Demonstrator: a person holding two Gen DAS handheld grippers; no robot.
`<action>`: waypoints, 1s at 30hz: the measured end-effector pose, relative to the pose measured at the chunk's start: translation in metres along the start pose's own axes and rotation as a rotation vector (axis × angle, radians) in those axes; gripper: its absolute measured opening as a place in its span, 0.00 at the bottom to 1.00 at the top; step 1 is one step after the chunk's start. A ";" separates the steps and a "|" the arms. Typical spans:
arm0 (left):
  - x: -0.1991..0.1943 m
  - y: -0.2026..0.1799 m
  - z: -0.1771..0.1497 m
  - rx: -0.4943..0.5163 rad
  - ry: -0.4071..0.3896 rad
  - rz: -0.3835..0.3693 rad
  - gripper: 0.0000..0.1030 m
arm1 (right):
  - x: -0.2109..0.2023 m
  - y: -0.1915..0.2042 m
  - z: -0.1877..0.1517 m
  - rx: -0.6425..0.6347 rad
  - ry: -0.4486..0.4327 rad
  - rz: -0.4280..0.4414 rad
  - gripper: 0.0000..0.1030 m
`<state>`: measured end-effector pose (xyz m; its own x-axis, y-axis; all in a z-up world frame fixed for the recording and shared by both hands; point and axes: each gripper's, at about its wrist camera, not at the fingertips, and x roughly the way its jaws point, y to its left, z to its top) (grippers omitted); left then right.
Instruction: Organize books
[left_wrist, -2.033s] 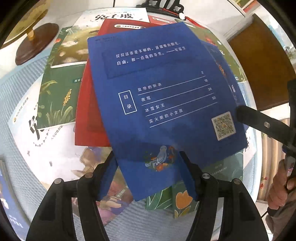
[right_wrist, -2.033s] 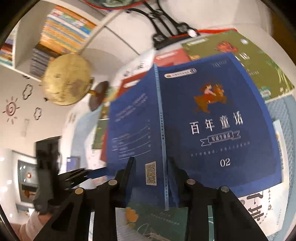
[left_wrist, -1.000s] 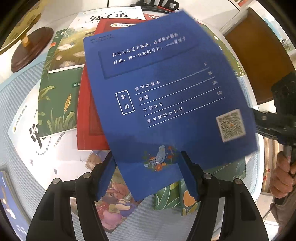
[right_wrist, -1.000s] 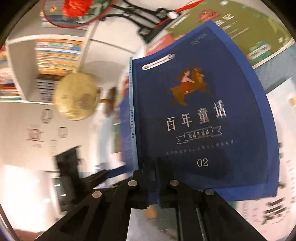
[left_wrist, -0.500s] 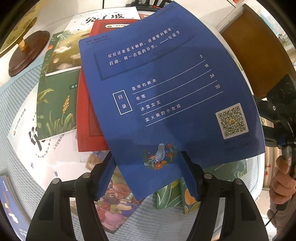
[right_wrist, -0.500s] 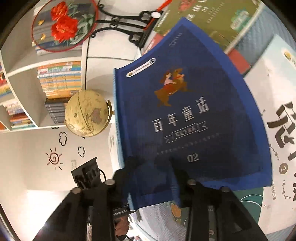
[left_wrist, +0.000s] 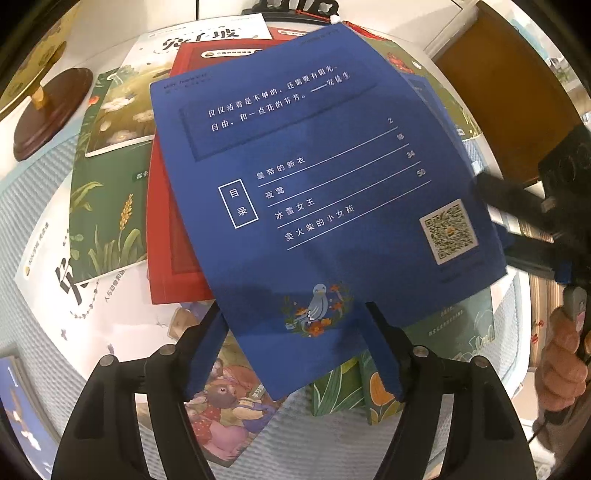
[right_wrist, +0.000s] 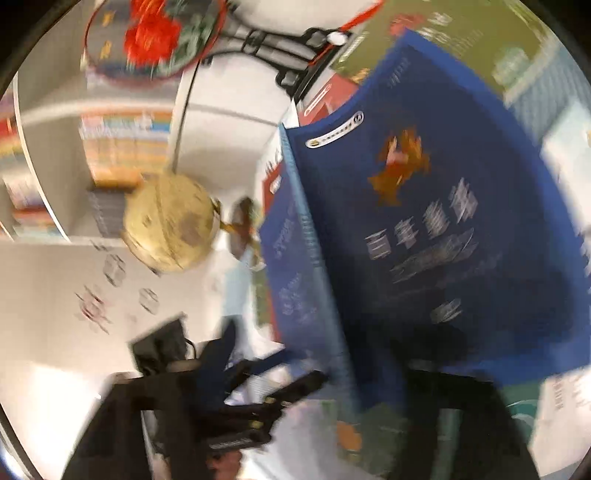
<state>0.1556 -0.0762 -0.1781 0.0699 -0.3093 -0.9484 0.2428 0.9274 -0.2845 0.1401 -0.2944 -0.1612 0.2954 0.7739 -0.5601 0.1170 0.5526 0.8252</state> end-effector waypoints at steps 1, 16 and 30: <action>0.000 0.000 0.000 0.001 0.000 0.002 0.69 | 0.002 0.006 0.001 -0.041 0.027 -0.033 0.36; -0.051 -0.002 -0.005 -0.044 -0.087 -0.045 0.58 | -0.054 0.068 -0.021 -0.131 -0.066 -0.132 0.07; -0.099 0.060 -0.065 -0.132 -0.143 0.028 0.58 | -0.059 0.173 -0.130 -0.638 -0.151 -0.649 0.08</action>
<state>0.0999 0.0238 -0.1109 0.2135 -0.3010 -0.9294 0.1106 0.9527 -0.2831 0.0197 -0.2041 0.0052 0.4809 0.2289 -0.8464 -0.2286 0.9647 0.1310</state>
